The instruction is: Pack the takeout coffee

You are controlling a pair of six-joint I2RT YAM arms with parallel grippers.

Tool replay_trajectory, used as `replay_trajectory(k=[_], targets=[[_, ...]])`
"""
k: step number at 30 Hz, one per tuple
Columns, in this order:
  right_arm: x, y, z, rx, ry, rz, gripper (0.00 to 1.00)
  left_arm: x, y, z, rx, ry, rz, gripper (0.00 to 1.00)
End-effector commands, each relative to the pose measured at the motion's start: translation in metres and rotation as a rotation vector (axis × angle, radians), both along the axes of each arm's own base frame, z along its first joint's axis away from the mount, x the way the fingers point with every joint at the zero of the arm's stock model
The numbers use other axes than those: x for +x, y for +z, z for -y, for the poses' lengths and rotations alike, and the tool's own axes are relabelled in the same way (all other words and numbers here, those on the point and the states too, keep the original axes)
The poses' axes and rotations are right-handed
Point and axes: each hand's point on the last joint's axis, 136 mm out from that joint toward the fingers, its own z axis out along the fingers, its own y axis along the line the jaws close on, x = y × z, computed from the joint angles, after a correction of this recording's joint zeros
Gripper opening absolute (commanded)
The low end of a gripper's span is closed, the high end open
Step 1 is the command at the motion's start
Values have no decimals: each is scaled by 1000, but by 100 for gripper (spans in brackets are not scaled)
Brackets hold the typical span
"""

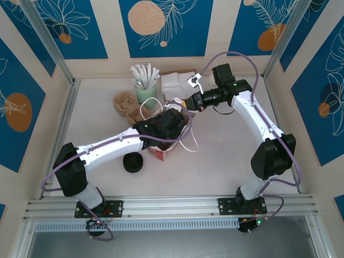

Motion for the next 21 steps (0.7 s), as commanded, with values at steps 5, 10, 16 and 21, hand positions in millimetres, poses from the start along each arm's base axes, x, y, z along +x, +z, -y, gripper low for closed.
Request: replay_trajectory(k=[5, 10, 16, 21], targets=[[1, 9, -5, 19, 30, 42, 0, -3, -20, -10, 31, 19, -62, 59], [-2, 6, -8, 13, 38, 32, 0, 2, -28, -10, 45, 23, -81, 59], [2, -1, -7, -3, 11, 10, 0, 8, -36, -6, 51, 22, -110, 59], [10, -9, -3, -29, -46, -10, 10, 14, -40, -2, 48, 20, -133, 59]])
